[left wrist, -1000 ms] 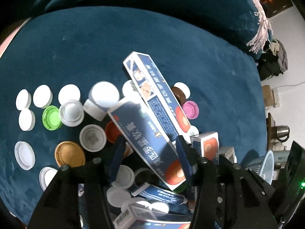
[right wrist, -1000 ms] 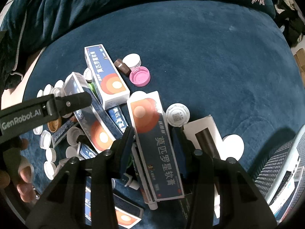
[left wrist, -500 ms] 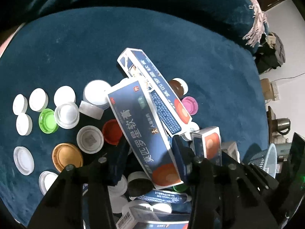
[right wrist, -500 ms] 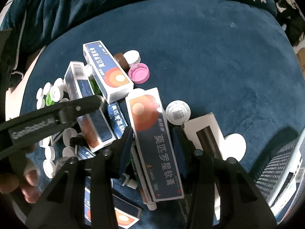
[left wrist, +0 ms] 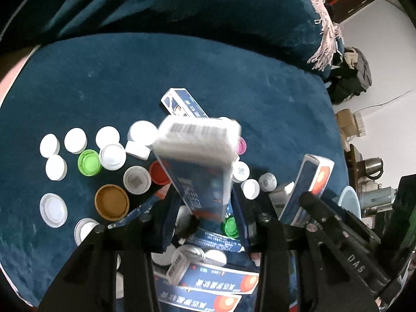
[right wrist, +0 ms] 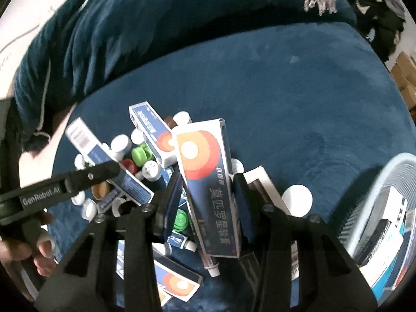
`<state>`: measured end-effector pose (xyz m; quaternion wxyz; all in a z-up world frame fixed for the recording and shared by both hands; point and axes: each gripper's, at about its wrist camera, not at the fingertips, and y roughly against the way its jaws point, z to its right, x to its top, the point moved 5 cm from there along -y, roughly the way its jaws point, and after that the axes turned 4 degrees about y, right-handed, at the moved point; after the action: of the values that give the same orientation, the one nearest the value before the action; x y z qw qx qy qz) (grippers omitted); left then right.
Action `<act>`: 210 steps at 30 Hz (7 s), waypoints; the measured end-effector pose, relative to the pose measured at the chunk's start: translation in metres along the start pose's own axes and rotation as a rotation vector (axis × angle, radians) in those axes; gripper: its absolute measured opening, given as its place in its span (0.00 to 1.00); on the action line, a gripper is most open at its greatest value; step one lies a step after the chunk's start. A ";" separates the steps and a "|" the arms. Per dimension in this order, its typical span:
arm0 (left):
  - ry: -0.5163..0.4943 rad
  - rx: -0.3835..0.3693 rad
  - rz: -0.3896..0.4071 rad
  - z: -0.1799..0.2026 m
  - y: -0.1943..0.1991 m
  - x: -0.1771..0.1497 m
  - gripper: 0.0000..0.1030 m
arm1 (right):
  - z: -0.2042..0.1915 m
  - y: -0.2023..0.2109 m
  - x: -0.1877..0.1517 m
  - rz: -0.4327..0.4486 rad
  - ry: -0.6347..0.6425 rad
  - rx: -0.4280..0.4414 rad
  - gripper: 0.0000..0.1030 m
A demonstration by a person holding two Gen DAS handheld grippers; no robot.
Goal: Organize objects
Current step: 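Grasp the blue ointment box in right gripper while left grasps a blue-white box, then carry both boxes over the colander and open both grippers, then move both grippers back over the pile of caps and boxes, then grasp the white-grey box in right gripper while left grasps blue barcode box, then carry both boxes into the colander and open both grippers, then move both grippers back to the pile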
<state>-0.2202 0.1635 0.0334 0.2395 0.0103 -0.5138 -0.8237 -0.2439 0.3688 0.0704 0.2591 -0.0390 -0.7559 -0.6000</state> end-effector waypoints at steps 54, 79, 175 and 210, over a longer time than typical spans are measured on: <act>-0.582 -0.166 -0.077 0.279 -0.004 -0.147 0.98 | 0.209 0.168 -0.127 0.253 -0.616 -0.179 0.87; -0.203 0.152 0.080 0.017 0.051 -0.014 0.99 | 0.021 0.026 -0.003 -0.020 -0.042 -0.076 0.98; -0.509 -0.321 -0.131 0.282 -0.008 -0.158 0.99 | 0.231 0.156 -0.117 0.146 -0.658 -0.281 0.67; -0.049 0.142 0.072 -0.061 0.081 -0.071 0.99 | -0.035 -0.009 -0.045 -0.201 0.175 -0.067 0.98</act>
<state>-0.1100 0.1121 0.0571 0.2550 -0.0114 -0.5765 -0.7762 -0.1962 0.3455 0.0480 0.2611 0.0806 -0.7102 -0.6488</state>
